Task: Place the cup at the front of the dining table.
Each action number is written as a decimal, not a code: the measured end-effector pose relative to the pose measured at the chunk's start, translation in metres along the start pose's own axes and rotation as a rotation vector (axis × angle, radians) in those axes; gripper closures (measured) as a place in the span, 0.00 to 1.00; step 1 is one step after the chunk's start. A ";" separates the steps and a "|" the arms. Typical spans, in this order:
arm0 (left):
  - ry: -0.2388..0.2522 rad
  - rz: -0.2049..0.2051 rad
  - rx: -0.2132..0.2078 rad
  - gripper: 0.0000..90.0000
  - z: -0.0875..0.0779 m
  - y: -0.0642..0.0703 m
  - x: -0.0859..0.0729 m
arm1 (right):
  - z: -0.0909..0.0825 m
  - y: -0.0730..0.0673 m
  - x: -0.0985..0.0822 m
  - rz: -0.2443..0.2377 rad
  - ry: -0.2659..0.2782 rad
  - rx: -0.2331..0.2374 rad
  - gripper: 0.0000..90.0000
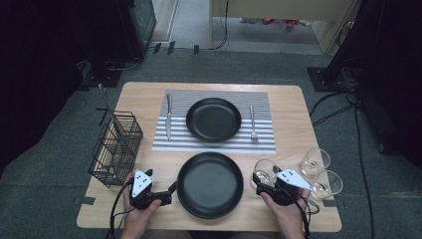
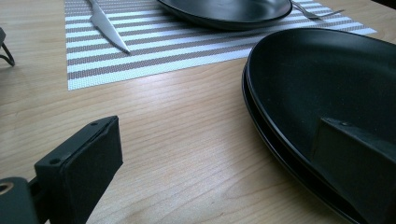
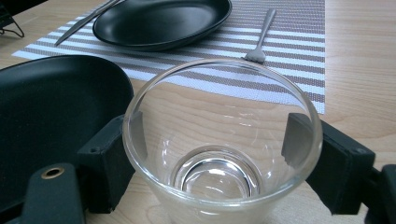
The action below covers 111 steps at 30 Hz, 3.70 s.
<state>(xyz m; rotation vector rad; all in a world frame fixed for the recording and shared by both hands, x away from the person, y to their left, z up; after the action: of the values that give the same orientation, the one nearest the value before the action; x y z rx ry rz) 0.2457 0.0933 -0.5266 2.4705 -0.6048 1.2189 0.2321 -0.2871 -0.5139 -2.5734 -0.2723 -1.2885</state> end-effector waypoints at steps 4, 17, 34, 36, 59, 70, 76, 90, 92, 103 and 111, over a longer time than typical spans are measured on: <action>0.000 0.000 0.000 0.02 0.000 0.000 0.000 | -0.001 0.000 0.000 0.005 -0.002 -0.003 0.21; -0.001 -0.004 -0.005 0.02 0.000 -0.001 0.000 | -0.008 0.002 0.005 0.027 0.008 0.000 0.21; 0.033 -0.027 -0.017 0.02 -0.004 0.001 0.011 | -0.020 0.000 0.018 0.032 0.000 0.027 0.21; 0.041 -0.010 -0.024 0.02 -0.005 0.007 0.014 | -0.021 -0.001 0.022 0.030 0.005 0.027 0.21; 0.057 0.034 -0.022 0.10 -0.006 0.022 0.031 | -0.025 -0.017 0.049 0.002 0.034 0.062 0.21; 0.069 0.087 -0.097 0.07 0.000 0.037 0.040 | -0.025 -0.033 0.064 -0.015 0.044 0.096 0.21; 0.068 0.104 -0.129 0.07 0.006 0.046 0.044 | -0.024 -0.042 0.069 -0.026 0.044 0.116 0.21; 0.131 0.185 -0.224 0.08 0.008 0.067 0.049 | -0.022 -0.069 0.084 -0.050 0.050 0.179 0.21; 0.132 0.183 -0.231 0.08 0.010 0.068 0.049 | -0.021 -0.073 0.085 -0.058 0.050 0.188 0.21; 0.169 0.188 -0.302 0.13 0.009 0.074 0.051 | -0.018 -0.097 0.092 -0.090 0.033 0.247 0.21; 0.160 0.180 -0.303 0.15 0.010 0.075 0.051 | -0.014 -0.116 0.096 -0.114 0.028 0.285 0.21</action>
<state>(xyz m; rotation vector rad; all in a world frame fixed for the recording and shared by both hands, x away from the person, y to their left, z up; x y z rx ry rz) 0.2425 0.0126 -0.4840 2.0844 -0.9088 1.2688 0.2460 -0.1762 -0.4129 -2.3266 -0.5614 -1.2228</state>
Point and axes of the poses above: each handheld gripper's, and its own axes: z roughly forward along the jaws, x roughly out of its top, y roughly to its right, the point moved 4 cm from there along z, roughly forward along the jaws, and after that the axes turned 7 degrees about -y, right-handed, at the moved point
